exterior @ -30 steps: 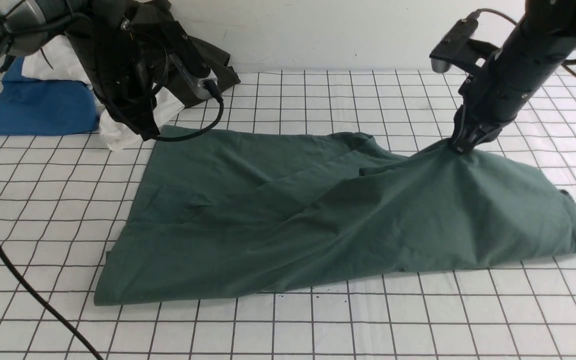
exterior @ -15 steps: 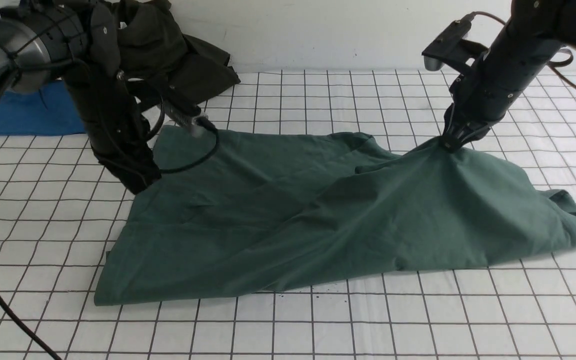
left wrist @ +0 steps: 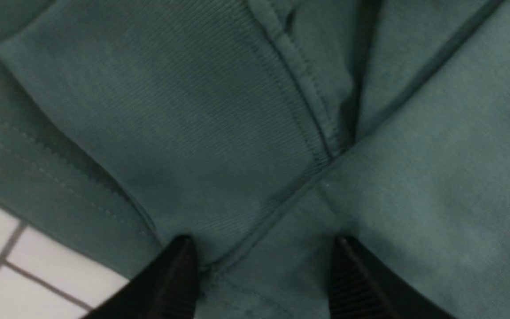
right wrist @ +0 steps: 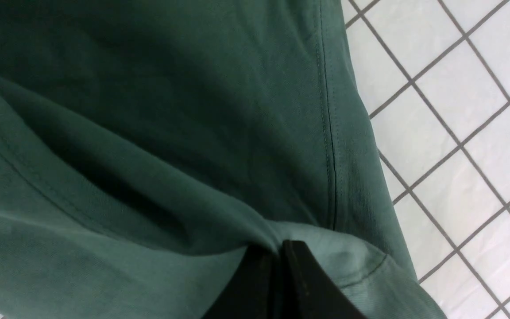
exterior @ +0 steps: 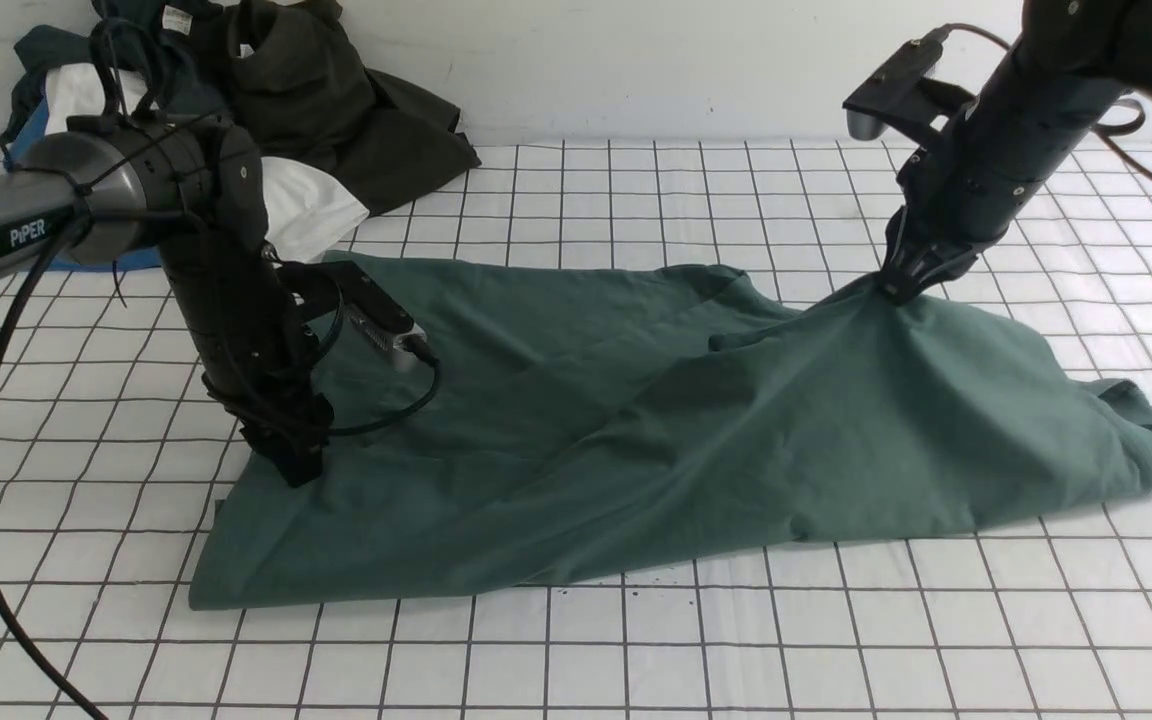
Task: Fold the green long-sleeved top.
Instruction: Use both arms to drag the lower edge of the fabric forward and fold it over the upper edge, then use the right arm to clamp the right edge of the fabric
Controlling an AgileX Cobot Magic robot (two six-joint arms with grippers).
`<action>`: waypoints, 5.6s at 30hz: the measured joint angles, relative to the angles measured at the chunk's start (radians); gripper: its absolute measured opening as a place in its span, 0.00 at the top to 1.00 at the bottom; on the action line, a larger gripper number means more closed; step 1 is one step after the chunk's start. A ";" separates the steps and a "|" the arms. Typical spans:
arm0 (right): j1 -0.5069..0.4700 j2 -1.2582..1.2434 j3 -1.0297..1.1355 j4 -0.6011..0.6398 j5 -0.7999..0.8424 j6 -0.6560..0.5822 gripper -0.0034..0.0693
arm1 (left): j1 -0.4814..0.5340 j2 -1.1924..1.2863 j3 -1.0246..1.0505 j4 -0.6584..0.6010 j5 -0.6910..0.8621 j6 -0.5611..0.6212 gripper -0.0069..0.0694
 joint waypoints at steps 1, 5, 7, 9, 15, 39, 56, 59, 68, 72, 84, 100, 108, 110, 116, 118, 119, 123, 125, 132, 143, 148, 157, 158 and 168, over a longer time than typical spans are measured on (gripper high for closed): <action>0.000 0.000 0.000 0.001 0.000 0.000 0.94 | 0.000 0.000 0.000 -0.002 -0.006 0.007 0.41; 0.000 0.000 0.000 0.003 0.000 0.000 0.94 | 0.000 0.000 0.000 0.012 -0.007 -0.004 0.41; 0.000 0.000 0.000 0.004 0.000 0.000 0.94 | 0.000 0.000 0.000 0.032 -0.007 -0.044 0.41; 0.000 0.000 0.000 0.004 0.000 0.000 0.94 | 0.000 0.001 0.000 0.060 -0.008 -0.109 0.41; 0.000 0.000 0.000 0.004 0.000 0.001 0.94 | 0.000 0.016 0.000 0.101 -0.008 -0.217 0.41; 0.000 0.000 0.000 0.005 0.000 0.002 0.94 | -0.001 -0.043 0.000 0.110 0.050 -0.231 0.88; 0.000 0.000 -0.098 -0.035 0.004 0.023 0.94 | 0.000 -0.107 -0.295 0.109 0.026 -0.238 0.88; -0.003 0.001 -0.113 -0.042 0.004 0.023 0.94 | 0.005 -0.090 -0.343 0.101 0.017 -0.239 0.88; -0.044 0.065 -0.131 -0.060 -0.019 0.050 0.94 | 0.059 0.036 -0.464 0.075 -0.067 -0.324 0.88; -0.049 0.095 -0.131 -0.061 -0.096 0.052 0.94 | 0.065 0.063 -0.477 0.043 -0.138 -0.333 0.88; -0.055 0.108 -0.131 -0.063 -0.268 0.052 0.94 | 0.079 0.128 -0.479 0.032 -0.266 -0.370 0.88; -0.058 0.259 -0.131 -0.146 -0.377 0.223 0.93 | 0.088 0.241 -0.481 0.009 -0.379 -0.371 0.86; -0.058 0.266 -0.133 -0.193 -0.411 0.349 0.67 | 0.099 0.260 -0.481 -0.016 -0.434 -0.372 0.59; -0.058 0.266 -0.133 -0.242 -0.413 0.429 0.58 | 0.100 0.252 -0.481 -0.026 -0.440 -0.372 0.51; -0.059 0.206 -0.133 -0.483 -0.350 0.721 0.35 | 0.100 0.158 -0.481 -0.066 -0.375 -0.373 0.35; -0.064 0.156 -0.133 -0.520 -0.293 0.761 0.33 | 0.100 0.100 -0.481 -0.130 -0.289 -0.375 0.37; -0.069 0.132 -0.133 -0.524 -0.264 0.769 0.33 | 0.100 0.085 -0.482 -0.154 -0.251 -0.375 0.39; -0.117 0.060 -0.135 -0.446 -0.140 0.759 0.32 | 0.085 0.052 -0.484 -0.214 -0.025 -0.344 0.55; -0.153 0.046 -0.136 -0.380 -0.079 0.742 0.32 | 0.070 0.062 -0.484 -0.201 0.062 -0.307 0.65; -0.291 0.042 -0.046 -0.052 -0.011 0.611 0.32 | 0.021 0.123 -0.459 -0.124 0.102 -0.249 0.90; -0.319 0.042 0.277 -0.100 -0.203 0.727 0.32 | 0.037 0.205 -0.420 -0.108 0.101 -0.246 0.92; -0.319 0.058 0.325 -0.122 -0.246 0.760 0.28 | 0.042 0.207 -0.419 -0.108 0.100 -0.246 0.92; -0.318 0.061 0.324 -0.102 -0.244 0.719 0.43 | 0.042 0.207 -0.419 -0.108 0.100 -0.246 0.92; -0.318 0.061 0.324 -0.100 -0.244 0.706 0.50 | 0.042 0.207 -0.419 -0.108 0.100 -0.246 0.92; -0.338 -0.011 0.336 -0.117 -0.230 0.637 0.93 | 0.042 0.206 -0.419 -0.108 0.100 -0.246 0.92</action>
